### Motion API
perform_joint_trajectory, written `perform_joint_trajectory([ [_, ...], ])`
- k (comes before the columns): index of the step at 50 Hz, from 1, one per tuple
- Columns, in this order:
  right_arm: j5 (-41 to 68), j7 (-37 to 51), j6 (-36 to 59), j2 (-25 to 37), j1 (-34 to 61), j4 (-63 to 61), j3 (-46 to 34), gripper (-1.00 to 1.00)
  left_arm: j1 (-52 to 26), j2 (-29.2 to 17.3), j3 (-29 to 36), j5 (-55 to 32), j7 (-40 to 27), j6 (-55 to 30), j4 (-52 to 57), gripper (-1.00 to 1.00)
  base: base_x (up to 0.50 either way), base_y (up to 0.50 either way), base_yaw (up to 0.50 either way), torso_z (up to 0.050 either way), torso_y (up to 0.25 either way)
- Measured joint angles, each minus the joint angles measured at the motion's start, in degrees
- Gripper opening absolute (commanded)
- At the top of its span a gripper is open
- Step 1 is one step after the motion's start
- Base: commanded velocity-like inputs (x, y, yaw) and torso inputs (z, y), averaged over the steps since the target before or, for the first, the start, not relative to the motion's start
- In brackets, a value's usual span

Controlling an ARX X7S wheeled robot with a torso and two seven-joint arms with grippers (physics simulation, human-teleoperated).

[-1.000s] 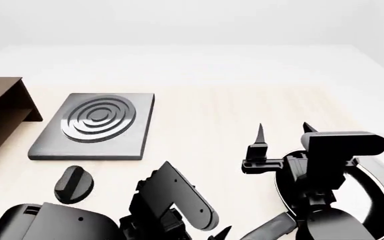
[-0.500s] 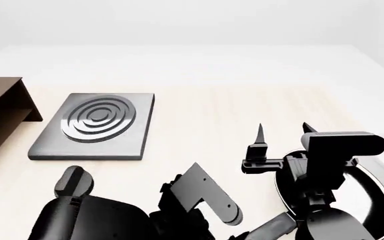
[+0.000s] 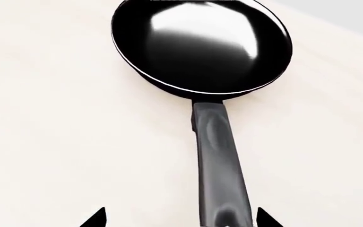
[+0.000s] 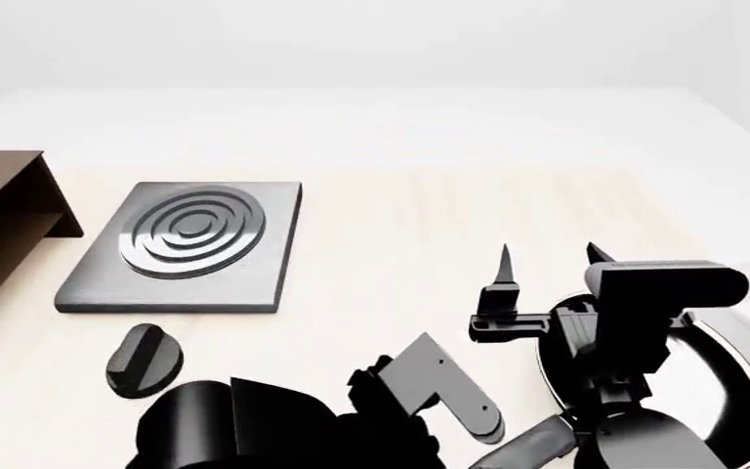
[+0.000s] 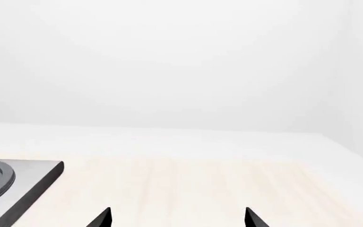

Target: Put the frying pan on top of the cabinet.

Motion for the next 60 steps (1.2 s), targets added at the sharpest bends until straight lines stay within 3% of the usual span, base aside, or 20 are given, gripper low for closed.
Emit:
perform_joint_trajectory([
  [26, 2.07, 0.07, -0.12, 0.36, -0.79, -0.93, 1.33, 1.00, -4.69, 6.05, 5.04, 1.30, 10.78, 3.61, -14.54, 1.00, 0.00, 0.00, 0.00, 0.000, 0.000],
  [40, 2.84, 0.37, 0.00, 0.50, -0.90, -1.65, 1.34, 1.00, -7.52, 11.23, 2.32, -5.80, 4.79, 0.43, -31.86, 1.00, 0.00, 0.00, 0.00, 0.000, 0.000],
  [41, 2.90, 0.39, 0.00, 0.51, -0.91, -1.70, 1.35, 1.00, -7.70, 11.41, 2.38, -6.45, 4.34, 0.40, -32.66, -1.00, 0.00, 0.00, 0.00, 0.000, 0.000],
  [60, 3.93, 0.72, -0.41, 0.59, -1.32, -2.42, 1.44, 1.00, -9.98, 12.01, 5.25, -13.13, 1.23, 1.48, -36.66, -1.00, 0.00, 0.00, 0.00, 0.000, 0.000],
])
